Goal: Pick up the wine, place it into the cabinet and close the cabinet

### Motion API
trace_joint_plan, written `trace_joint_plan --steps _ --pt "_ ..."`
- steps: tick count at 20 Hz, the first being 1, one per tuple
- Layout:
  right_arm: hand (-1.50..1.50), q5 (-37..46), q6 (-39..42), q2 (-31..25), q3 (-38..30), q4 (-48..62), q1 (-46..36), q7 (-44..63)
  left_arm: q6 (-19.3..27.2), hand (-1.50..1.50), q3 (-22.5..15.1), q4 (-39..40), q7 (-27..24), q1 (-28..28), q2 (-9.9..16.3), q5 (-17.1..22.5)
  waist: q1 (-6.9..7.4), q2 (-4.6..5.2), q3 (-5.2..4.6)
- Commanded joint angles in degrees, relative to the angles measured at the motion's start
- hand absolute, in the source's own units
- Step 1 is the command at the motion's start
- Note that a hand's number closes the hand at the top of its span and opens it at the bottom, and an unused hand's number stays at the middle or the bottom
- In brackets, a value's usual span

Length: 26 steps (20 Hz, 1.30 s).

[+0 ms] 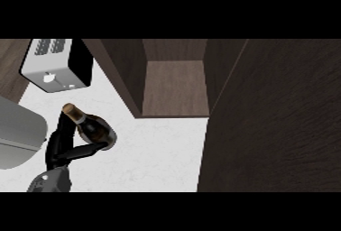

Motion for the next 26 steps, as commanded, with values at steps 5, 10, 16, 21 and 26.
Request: trace_joint_plan --steps 5,10,16,21,26 --pt "-1.50 2.3 -1.8 2.2 3.8 -6.3 1.4 1.6 -2.7 -1.50 0.6 10.3 -4.9 -3.2 -1.0 1.1 0.30 -0.04 0.01" --pt "-1.50 -4.5 -3.9 -1.8 -2.9 -6.1 -4.9 5.9 -8.1 1.50 2.7 18.7 -8.7 -7.6 -1.2 3.6 -0.06 0.14 -0.07" --pt "-1.50 -3.7 -1.0 -0.1 -0.5 -6.4 1.3 2.3 -9.2 1.50 1.0 27.9 -15.4 -10.8 1.0 -0.2 -0.43 0.16 -0.04" --pt "-1.50 -0.7 -2.8 0.4 2.3 -7.9 0.7 3.9 -9.8 1.50 1.2 27.7 -22.8 -6.1 2.4 -0.5 -0.02 0.06 -0.04" --pt "-1.50 -3.2 -1.5 -1.3 -2.3 -4.1 -1.1 2.1 -12.5 1.50 0.6 24.6 -28.7 0.1 0.2 0.5 0.44 -0.03 0.02"
